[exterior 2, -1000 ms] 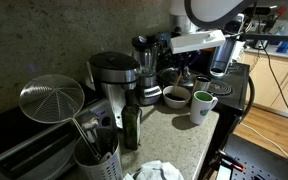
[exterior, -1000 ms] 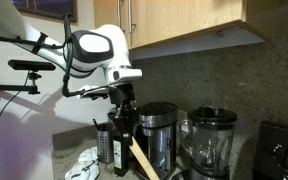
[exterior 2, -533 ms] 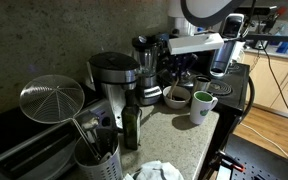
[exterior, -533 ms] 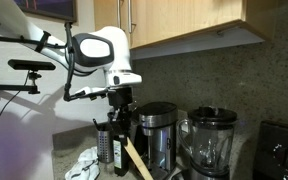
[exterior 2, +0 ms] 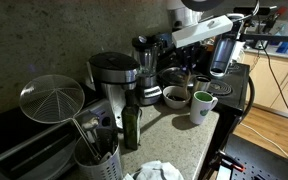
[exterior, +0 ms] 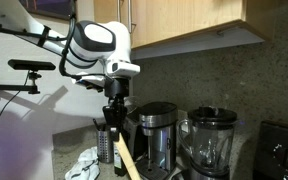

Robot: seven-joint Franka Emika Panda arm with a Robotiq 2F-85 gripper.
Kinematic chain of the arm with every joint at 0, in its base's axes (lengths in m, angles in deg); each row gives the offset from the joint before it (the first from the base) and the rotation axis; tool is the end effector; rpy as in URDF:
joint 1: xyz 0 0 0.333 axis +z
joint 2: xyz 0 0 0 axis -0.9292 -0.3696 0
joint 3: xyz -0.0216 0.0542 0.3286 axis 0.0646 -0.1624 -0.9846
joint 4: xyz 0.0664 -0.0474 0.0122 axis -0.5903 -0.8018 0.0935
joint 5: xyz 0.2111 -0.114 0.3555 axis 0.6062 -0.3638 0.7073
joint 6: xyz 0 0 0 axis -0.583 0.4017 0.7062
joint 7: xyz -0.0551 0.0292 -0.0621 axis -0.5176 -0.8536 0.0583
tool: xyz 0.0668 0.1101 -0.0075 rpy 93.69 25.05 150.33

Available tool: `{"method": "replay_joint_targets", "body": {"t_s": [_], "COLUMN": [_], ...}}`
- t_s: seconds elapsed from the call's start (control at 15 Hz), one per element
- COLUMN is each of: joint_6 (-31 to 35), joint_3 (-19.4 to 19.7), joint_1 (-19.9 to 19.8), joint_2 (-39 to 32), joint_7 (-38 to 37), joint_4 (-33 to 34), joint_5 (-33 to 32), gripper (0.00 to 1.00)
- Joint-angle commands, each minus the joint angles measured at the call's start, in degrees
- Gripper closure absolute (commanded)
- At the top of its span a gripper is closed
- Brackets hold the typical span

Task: Take the wooden spoon from the utensil holder and use it to stir the contents in the white bowl then put back the spoon in the utensil holder

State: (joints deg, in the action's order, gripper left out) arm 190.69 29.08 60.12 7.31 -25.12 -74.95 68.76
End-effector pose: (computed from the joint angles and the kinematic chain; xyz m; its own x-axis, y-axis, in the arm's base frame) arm 0.4683 -0.0689 0.4678 0.7092 -0.6992 0.0907 -0.6888 -0.6597 0.3006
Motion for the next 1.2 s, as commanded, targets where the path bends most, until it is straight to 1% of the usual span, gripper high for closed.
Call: {"method": "replay_joint_targets", "body": {"t_s": [0.0,0.2,0.67,0.8,0.93,1.13], "joint_6": [-3.27,-1.32,10.33,12.57,12.93,13.24], "joint_3": [-0.75,-0.19,1.31,1.40,1.63,2.08], "joint_1": [0.44,0.83,0.88,0.99,1.55,2.80], "joint_2": [-1.88,-2.10,-0.94,-0.85,-1.32,-1.45], "joint_7": [-3.08,-3.46,-4.82,-4.80,-2.68,1.58], "joint_4": [2.53,1.49,-2.91,-3.61,-3.61,-3.50], "joint_5": [-3.99,-5.16,-3.67,-3.10,-0.92,4.29], "gripper": [0.97,0.97,0.97,0.97,0.97,0.97]}}
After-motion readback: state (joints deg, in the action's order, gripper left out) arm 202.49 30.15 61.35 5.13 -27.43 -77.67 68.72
